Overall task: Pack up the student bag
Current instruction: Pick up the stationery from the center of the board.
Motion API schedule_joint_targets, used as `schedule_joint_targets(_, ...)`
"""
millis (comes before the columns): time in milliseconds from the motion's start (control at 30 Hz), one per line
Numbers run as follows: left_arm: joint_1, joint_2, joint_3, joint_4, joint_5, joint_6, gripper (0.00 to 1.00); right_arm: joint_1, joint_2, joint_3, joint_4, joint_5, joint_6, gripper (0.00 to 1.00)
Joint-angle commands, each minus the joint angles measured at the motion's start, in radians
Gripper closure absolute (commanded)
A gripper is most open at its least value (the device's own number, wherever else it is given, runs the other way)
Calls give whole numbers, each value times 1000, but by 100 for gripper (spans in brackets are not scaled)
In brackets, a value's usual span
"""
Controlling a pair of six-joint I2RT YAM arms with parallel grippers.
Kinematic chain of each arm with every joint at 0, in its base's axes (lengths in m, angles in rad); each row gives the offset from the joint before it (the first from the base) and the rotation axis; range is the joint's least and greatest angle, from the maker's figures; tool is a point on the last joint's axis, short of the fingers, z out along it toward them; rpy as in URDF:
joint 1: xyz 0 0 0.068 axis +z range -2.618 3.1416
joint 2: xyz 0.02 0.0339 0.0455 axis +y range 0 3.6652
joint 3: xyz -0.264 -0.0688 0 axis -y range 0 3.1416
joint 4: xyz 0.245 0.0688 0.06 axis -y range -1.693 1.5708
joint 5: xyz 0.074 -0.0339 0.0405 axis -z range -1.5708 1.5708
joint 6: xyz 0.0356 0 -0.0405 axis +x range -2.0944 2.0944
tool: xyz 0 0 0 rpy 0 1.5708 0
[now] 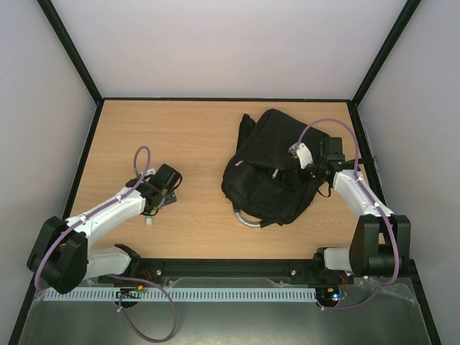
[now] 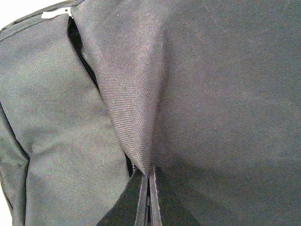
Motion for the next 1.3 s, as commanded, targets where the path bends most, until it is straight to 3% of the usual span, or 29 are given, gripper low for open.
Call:
schedule_joint_targets(0, 25, 1, -45, 0, 9, -45, 11, -1, 10, 20, -76, -46, -4, 99)
schedule_joint_targets(333, 74, 48, -137, 112, 81, -26, 14, 0, 10, 18, -77, -48, -4, 99)
schedule_joint_targets(833, 54, 94, -149, 202, 214, 33, 59, -1, 12, 20, -80, -46, -7, 99)
schedule_joint_targets(1067, -15, 136, -141, 217, 255, 30, 69, -1, 14, 21, -80, -46, -7, 99)
schedule_joint_targets(1267, -112, 180, -110, 217, 278, -4, 71, -1, 13, 21, -82, -46, -7, 99)
